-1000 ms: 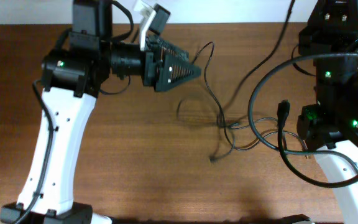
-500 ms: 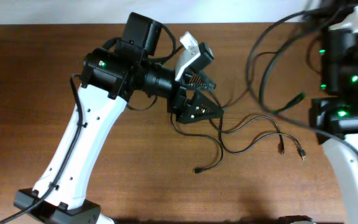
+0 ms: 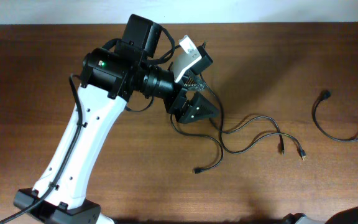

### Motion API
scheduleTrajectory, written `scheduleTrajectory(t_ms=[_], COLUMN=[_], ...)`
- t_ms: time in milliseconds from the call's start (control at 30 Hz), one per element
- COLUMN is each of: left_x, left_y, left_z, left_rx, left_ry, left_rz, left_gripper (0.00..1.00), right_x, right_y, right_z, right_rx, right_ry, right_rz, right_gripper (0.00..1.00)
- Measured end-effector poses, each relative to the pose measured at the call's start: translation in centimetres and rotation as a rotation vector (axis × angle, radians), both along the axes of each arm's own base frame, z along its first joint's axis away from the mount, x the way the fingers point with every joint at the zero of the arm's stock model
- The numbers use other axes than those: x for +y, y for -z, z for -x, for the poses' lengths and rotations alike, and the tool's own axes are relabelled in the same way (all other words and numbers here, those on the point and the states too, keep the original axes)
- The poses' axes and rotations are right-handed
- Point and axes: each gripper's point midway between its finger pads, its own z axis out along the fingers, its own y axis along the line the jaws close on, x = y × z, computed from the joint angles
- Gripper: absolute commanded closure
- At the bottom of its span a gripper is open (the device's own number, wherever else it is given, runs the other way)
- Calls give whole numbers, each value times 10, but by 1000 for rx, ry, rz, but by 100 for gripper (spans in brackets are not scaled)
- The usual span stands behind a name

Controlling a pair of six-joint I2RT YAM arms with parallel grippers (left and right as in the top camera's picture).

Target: Untangle cables

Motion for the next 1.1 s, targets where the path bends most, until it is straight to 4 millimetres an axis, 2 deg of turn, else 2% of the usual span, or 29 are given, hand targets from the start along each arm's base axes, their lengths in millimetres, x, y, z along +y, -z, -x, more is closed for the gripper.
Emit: scheduleTrajectory(t_ms=[100, 167, 200, 233, 300, 400, 500, 567, 600, 633, 733, 767, 833, 867, 933, 967, 1000, 1067, 1100], left_x=[0, 0, 0, 0, 1, 1, 1, 1, 1, 1, 3, 3, 4, 4, 4, 5, 6, 7, 6], left_y=[0, 0, 0, 1, 1, 1, 2, 2, 2, 3, 4, 5, 6, 6, 7, 8, 9, 10, 10], left_z=[0, 0, -1, -1, -1, -1, -2, -2, -2, -1, 2, 2, 4, 4, 4, 3, 1, 1, 0], left_rx=[-1, -2, -2, -4, -5, -5, -6, -5, -7, -3, 17, 19, 31, 33, 33, 29, 25, 23, 20], left_ry=[0, -2, -2, -4, -6, -6, -8, -9, -10, -10, -9, -10, -10, -10, -13, -17, -23, -27, -28], left_rz=[0, -2, -3, -6, -9, -9, -12, -14, -14, -16, -25, -26, -32, -33, -39, -45, -54, -61, -62], left_gripper=[1, 1, 1, 1, 1, 1, 1, 1, 1, 1, 1, 1, 1, 1, 1, 1, 1, 1, 1], right_x=[-49, -78, -85, -91, -92, -92, -86, -75, -62, -54, -24, -20, -20, -26, -43, -64, -71, -94, -106], right_y=[54, 103, 125, 148, 166, 170, 181, 201, 226, 238, 272, 276, 271, 262, 231, 209, 196, 153, 118], right_z=[24, 40, 45, 46, 45, 44, 46, 51, 64, 72, 124, 137, 177, 189, 214, 211, 210, 201, 195], right_rx=[83, 130, 153, 176, 202, 150, 24, 39, 77, 89, 209, 247, 347, 359, 347, 269, 261, 211, 175], right_ry=[95, 157, 173, 184, 185, 195, 239, 284, 380, 453, 711, 774, 963, 1033, 1201, 1225, 1237, 1236, 1227], right_rz=[-103, -213, -260, -310, -346, -396, -563, -670, -775, -823, -963, -961, -863, -792, -576, -449, -391, -214, -93], right_gripper=[96, 96, 7, 1, 1, 1, 1, 1, 1, 1, 1, 1, 1, 1, 1, 1, 1, 2, 1])
